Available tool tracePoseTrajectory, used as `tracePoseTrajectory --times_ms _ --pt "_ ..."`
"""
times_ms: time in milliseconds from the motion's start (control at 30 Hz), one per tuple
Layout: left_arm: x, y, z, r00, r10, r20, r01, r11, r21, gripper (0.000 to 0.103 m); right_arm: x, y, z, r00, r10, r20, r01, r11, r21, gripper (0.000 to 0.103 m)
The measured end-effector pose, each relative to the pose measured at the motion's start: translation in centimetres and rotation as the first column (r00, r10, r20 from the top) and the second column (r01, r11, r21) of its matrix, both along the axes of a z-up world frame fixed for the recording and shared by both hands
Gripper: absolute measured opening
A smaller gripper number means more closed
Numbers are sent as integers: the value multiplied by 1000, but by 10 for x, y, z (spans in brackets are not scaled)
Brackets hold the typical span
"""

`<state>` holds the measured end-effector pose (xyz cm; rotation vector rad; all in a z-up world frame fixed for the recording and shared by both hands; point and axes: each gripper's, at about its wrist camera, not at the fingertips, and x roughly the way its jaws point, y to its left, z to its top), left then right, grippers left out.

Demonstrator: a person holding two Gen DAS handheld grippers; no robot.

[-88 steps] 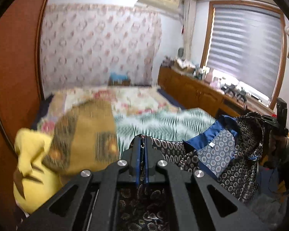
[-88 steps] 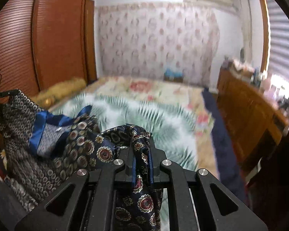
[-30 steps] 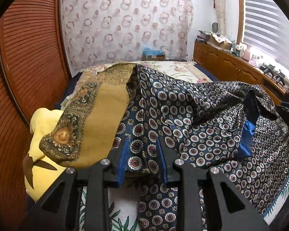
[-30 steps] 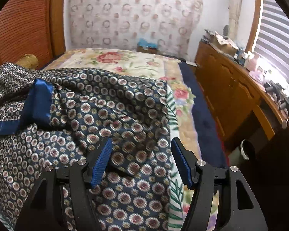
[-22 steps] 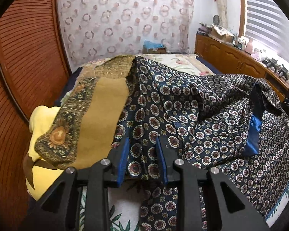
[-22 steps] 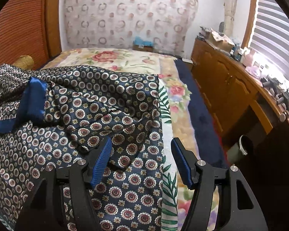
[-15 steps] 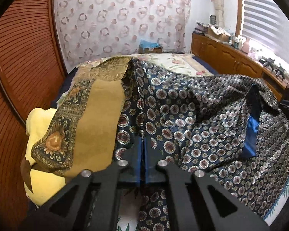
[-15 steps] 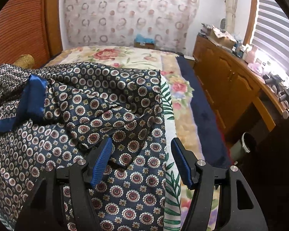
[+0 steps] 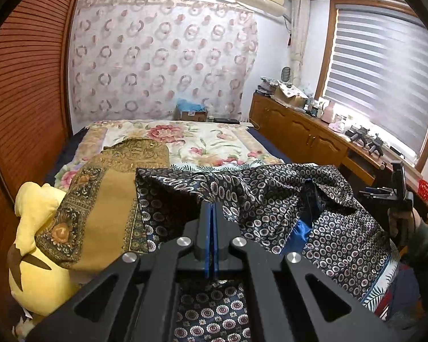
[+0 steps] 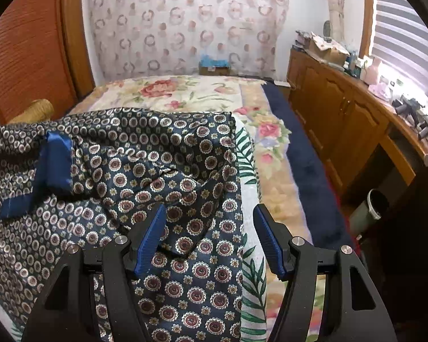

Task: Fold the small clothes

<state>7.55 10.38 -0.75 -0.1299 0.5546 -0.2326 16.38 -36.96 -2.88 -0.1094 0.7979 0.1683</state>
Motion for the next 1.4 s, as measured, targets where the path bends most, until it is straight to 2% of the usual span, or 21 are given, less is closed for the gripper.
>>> tracePoseTrajectory --times_ms 333,600,667,733,800,967,1167,1267,1400 --pt "2 -6 -20 999 19 -37 -19 1000 19 0 14 5 -9 998 3 -68 4 996 92 65" --pt "6 -13 -32 998 16 -58 -14 999 33 0 26 23 -22 991 -9 -132 20 996 82 65" --pt "8 -13 -33 998 13 -60 -11 1000 28 0 29 26 -27 989 -12 -145 22 998 67 48" --pt "6 -12 -29 999 13 -49 -12 1000 7 0 31 28 -30 988 2 -155 8 998 62 9" --pt "3 -10 -22 1000 13 -25 -13 1000 -17 0 29 28 -27 989 27 -146 -15 996 83 4" --pt "-18 5 10 999 11 35 -7 994 -106 0 3 16 8 995 80 -62 -70 987 145 0" --pt "-52 36 27 998 37 57 -24 975 -222 0 -44 -35 54 997 73 -4 -71 973 220 0" --pt "-66 54 16 997 73 34 -64 971 -231 0 -68 -57 63 998 58 -4 -56 973 224 0" --pt "-65 61 -23 993 86 -83 -101 975 -198 0 -88 -66 44 996 65 -65 -52 983 174 0"
